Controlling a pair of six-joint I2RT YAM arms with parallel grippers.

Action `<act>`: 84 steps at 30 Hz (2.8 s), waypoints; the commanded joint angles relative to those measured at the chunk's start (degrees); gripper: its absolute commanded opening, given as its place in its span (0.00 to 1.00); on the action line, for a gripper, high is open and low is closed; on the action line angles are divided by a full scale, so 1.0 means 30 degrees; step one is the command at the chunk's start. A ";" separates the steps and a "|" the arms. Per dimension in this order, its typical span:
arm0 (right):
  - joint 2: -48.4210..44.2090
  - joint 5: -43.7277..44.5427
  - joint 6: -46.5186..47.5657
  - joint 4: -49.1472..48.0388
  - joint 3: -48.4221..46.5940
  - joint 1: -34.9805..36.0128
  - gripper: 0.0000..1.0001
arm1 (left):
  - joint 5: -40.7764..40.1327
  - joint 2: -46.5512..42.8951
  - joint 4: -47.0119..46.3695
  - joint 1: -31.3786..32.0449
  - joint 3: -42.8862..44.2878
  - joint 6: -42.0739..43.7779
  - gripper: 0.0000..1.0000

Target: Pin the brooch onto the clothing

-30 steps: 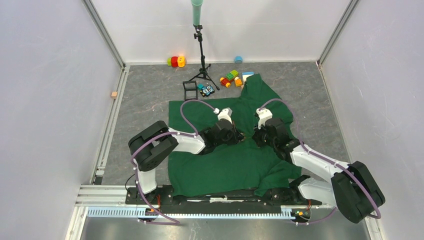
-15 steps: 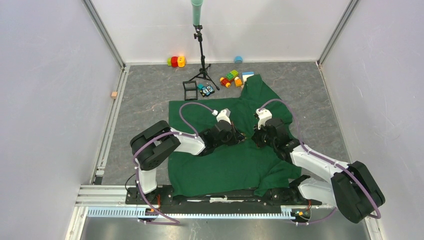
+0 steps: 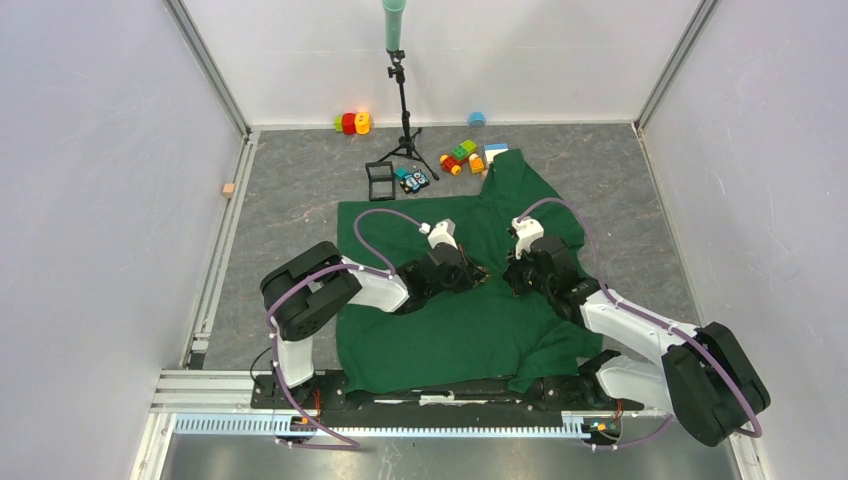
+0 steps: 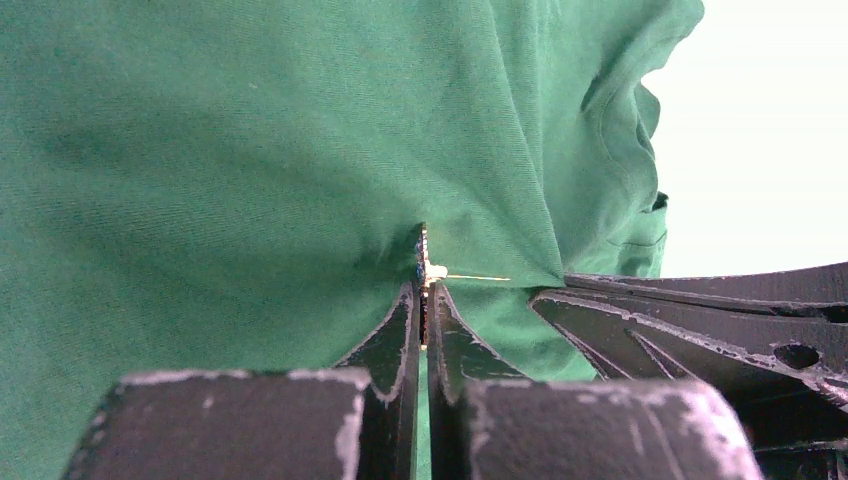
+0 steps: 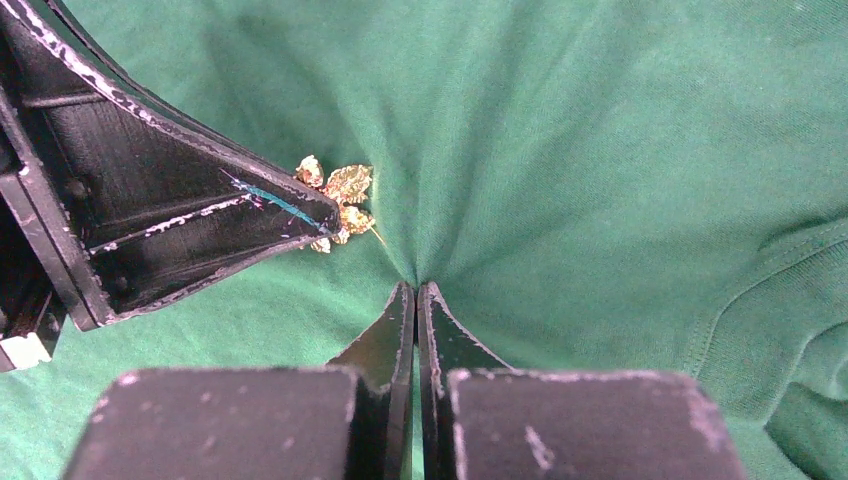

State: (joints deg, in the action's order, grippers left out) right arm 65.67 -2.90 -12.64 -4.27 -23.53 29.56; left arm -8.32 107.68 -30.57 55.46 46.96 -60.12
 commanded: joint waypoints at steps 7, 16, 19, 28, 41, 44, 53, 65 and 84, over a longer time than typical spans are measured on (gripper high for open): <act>-0.0301 -0.0671 -0.0170 -0.0830 0.0028 0.0014 0.00 | -0.0697 0.0251 -0.0939 -0.0001 0.0255 -0.0937 0.02; -0.0052 -0.1195 -0.0237 -0.1146 0.0057 0.0005 0.00 | -0.0656 0.0461 -0.0876 -0.0002 0.0511 -0.1021 0.02; 0.0065 -0.1244 -0.0230 -0.1138 0.0070 0.0010 0.00 | -0.0661 0.0486 -0.0906 -0.0010 0.0546 -0.1054 0.02; 0.0670 -0.1699 -0.0251 -0.1404 0.0118 0.0019 0.00 | -0.0592 0.0538 -0.0900 -0.0023 0.0698 -0.1055 0.02; 0.1444 -0.1927 -0.0280 -0.1990 0.0397 0.0019 0.00 | -0.0363 0.0644 -0.1065 0.0014 0.0753 -0.1259 0.02; 0.1710 -0.1897 -0.0257 -0.2166 0.0458 0.0017 0.00 | -0.0332 0.0652 -0.1160 0.0024 0.0724 -0.1325 0.02; 0.2024 -0.1865 -0.0250 -0.2572 0.0515 0.0005 0.00 | 0.0021 0.0834 -0.1487 0.0049 0.0644 -0.1752 0.02; -0.0503 -0.0959 0.0334 -0.0261 -0.0130 0.0034 0.29 | 0.0059 0.0935 -0.1815 0.0098 0.0314 -0.2050 0.02; -0.0486 -0.1105 0.0600 -0.1211 0.0957 0.0021 0.33 | 0.0175 0.0976 -0.2010 0.0101 0.0314 -0.2124 0.02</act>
State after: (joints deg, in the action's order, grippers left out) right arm 62.76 -4.49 -11.49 -3.57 -21.39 29.56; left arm -7.38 110.10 -33.26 55.48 47.64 -64.90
